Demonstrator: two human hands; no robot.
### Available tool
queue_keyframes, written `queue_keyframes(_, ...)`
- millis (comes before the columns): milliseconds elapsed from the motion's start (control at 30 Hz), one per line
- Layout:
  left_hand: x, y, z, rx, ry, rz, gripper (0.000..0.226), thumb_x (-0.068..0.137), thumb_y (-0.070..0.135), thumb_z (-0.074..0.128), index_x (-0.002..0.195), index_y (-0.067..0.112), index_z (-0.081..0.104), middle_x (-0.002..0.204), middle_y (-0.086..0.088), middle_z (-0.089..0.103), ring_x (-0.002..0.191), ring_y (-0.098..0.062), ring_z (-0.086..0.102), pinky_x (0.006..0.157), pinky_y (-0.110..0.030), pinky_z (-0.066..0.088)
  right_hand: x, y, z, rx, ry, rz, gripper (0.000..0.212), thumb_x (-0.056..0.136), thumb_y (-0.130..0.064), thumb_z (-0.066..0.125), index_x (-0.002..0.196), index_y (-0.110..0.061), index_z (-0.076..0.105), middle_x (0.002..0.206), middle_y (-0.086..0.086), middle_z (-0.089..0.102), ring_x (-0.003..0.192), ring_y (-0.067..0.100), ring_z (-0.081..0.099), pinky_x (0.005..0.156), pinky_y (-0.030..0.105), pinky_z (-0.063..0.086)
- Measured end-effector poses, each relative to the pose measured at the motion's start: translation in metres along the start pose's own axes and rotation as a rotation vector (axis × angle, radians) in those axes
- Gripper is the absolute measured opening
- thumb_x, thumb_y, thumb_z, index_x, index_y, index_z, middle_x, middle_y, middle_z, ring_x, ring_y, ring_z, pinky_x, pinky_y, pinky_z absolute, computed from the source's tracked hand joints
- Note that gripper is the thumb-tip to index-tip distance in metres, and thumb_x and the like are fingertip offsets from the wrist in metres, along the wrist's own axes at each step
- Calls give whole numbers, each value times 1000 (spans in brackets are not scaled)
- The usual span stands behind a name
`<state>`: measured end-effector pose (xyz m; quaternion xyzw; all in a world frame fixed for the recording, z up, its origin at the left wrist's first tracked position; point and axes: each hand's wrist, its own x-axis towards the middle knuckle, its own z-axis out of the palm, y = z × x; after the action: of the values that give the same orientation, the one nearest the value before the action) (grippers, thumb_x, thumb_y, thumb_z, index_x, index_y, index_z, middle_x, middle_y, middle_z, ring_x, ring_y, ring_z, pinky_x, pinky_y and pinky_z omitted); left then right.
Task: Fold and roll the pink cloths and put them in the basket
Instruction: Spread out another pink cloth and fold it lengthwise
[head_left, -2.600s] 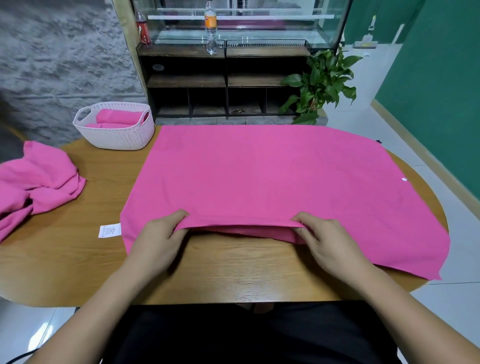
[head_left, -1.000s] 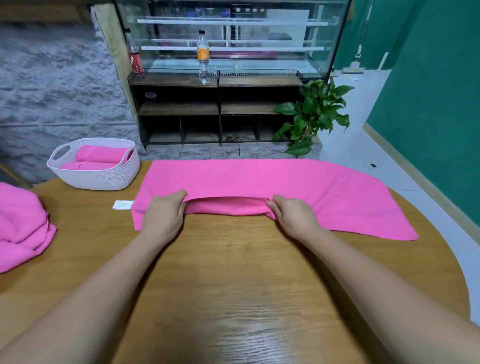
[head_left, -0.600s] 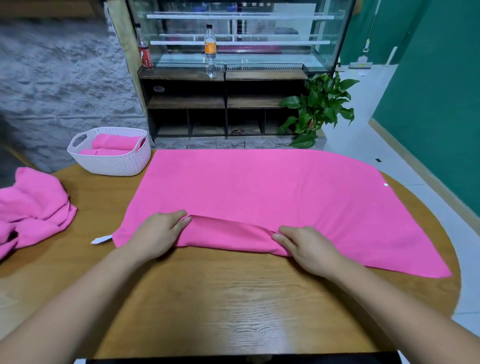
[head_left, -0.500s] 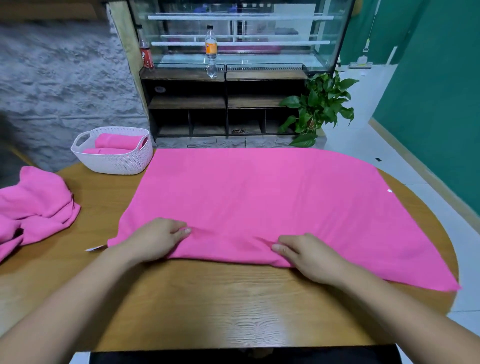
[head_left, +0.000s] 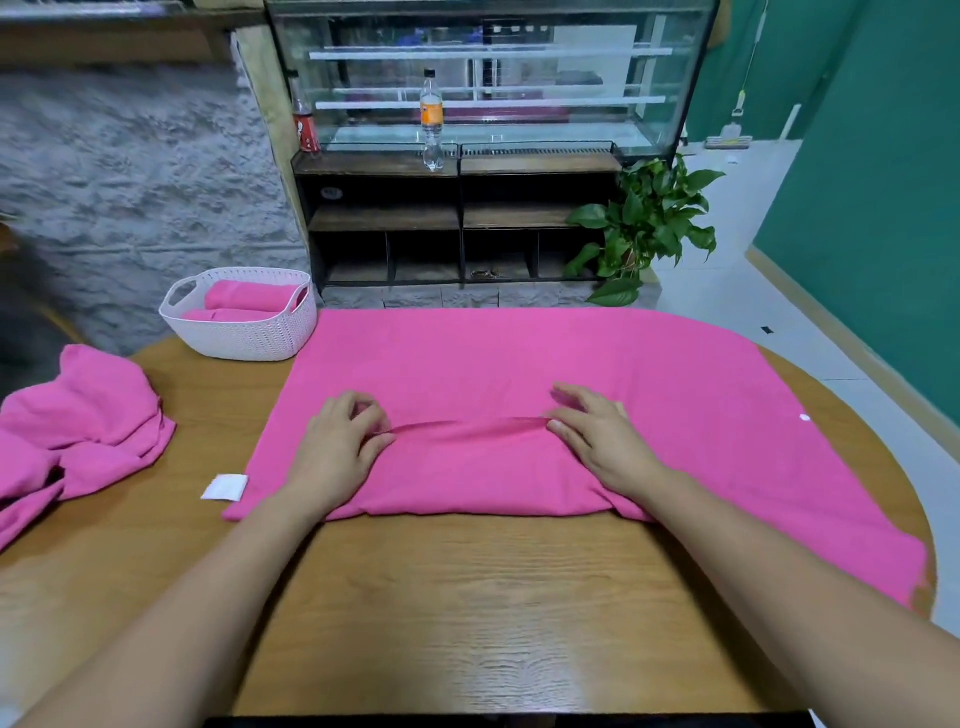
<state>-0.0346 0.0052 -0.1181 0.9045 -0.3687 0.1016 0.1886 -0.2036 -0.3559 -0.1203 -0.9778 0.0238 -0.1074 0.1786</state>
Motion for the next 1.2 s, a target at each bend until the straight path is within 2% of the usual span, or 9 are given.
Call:
queue_keyframes(67, 1, -7, 6, 32, 16, -19, 28, 99, 46, 63, 124, 34, 66, 149, 5, 51, 135, -26, 50, 100, -52, 48, 6, 7, 12, -28, -37, 32, 58, 106, -66, 22, 148, -43, 57, 164, -1, 43, 154, 19, 34, 122, 45, 27)
queue_keyframes(133, 4, -14, 10, 56, -56, -63, 50, 100, 56, 48, 144, 34, 58, 165, 5, 39, 155, -23, 32, 115, -53, 38, 10, 7, 13, -74, -74, 53, 50, 110, -58, 28, 154, -45, 49, 169, -1, 35, 159, 18, 25, 124, 43, 20)
queue_keyframes(233, 6, -14, 13, 78, -199, -108, 71, 99, 66, 21, 161, 35, 39, 173, 9, 23, 162, -17, 13, 128, -47, 21, 10, 5, 11, -86, -95, 79, 46, 112, -52, 32, 156, -45, 45, 172, -1, 29, 161, 18, 19, 127, 42, 16)
queue_keyframes(333, 6, -12, 14, 110, -272, -107, 80, 95, 68, 3, 166, 38, 24, 174, 13, 15, 162, -13, 8, 131, -42, 12, 5, 2, 10, -82, -110, 78, 47, 112, -52, 31, 157, -46, 43, 173, -3, 25, 161, 16, 17, 128, 41, 14)
queue_keyframes(700, -53, 6, -2, 105, -283, -61, 68, 102, 65, 3, 166, 44, 13, 173, 19, 5, 161, -8, 1, 132, -39, 9, -65, -26, 6, -59, -96, 66, 49, 111, -58, 25, 157, -50, 41, 173, -10, 23, 161, 10, 14, 131, 35, 12)
queue_keyframes(1000, -119, 28, -20, 41, -282, -30, 54, 107, 59, 8, 162, 57, 11, 171, 30, -1, 160, -1, -9, 132, -38, 7, -138, -55, 5, -66, -79, 28, 49, 112, -59, 20, 157, -52, 38, 173, -19, 15, 160, -1, 3, 132, 34, 11)
queue_keyframes(1067, -119, 31, -25, 12, -287, -7, 53, 108, 58, 8, 161, 58, 9, 171, 30, 1, 160, -1, -7, 131, -39, 9, -140, -57, 5, -38, -48, 23, 48, 113, -56, 22, 157, -50, 40, 172, -17, 20, 160, 0, 8, 131, 36, 16)
queue_keyframes(1200, -91, 30, -37, -28, -210, 44, 54, 110, 53, 15, 163, 52, 18, 172, 25, 13, 161, -5, 5, 130, -41, 17, -120, -56, -5, -69, 168, -33, 48, 114, -47, 31, 155, -35, 52, 167, -4, 39, 157, 16, 30, 126, 41, 31)
